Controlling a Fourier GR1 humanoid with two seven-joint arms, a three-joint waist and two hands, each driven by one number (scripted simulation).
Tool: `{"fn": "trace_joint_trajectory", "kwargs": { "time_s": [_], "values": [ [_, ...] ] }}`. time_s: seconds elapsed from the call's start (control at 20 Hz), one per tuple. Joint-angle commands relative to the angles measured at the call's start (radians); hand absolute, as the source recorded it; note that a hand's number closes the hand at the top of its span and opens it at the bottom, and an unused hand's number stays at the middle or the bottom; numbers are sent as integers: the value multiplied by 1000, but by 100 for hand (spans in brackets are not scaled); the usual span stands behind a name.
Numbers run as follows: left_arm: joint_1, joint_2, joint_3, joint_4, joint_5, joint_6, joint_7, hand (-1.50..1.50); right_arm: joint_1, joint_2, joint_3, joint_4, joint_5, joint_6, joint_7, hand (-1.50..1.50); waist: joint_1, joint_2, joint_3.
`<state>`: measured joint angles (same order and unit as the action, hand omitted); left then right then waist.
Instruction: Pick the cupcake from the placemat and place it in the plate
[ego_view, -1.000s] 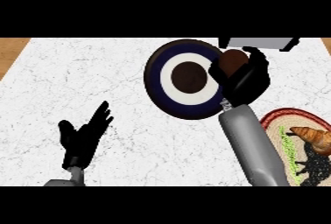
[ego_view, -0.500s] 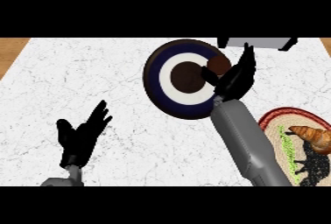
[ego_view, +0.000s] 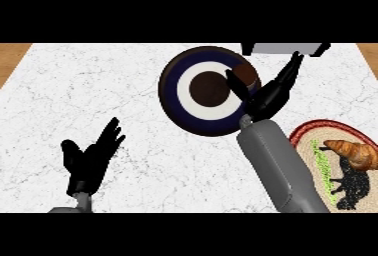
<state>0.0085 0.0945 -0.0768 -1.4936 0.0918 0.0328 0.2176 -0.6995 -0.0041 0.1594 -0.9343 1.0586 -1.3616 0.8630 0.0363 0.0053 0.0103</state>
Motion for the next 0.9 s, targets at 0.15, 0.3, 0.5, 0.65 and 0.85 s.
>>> {"fn": "trace_joint_trajectory", "kwargs": {
  "time_s": [0.15,0.3,0.5,0.65,0.85],
  "values": [
    [5,-29,-14,27,-15,25,27,0,195,4,250,-270,-168,-133,-58,-150,-25,0,-7],
    [53,-2,3,17,0,-6,9,0,307,-11,339,-360,-206,-135,-111,-150,-24,-1,-8],
    [10,-32,-19,26,-17,20,46,0,442,-21,481,-441,-234,-136,-149,-150,-33,-2,-8],
    [24,9,27,56,-9,-8,-12,0,562,3,529,-457,-184,-137,-209,-150,-34,-4,-9],
    [-1,-27,-1,0,-7,16,83,0,577,-4,554,-424,-203,-134,-217,-150,-36,-5,-10]
  ]
}}
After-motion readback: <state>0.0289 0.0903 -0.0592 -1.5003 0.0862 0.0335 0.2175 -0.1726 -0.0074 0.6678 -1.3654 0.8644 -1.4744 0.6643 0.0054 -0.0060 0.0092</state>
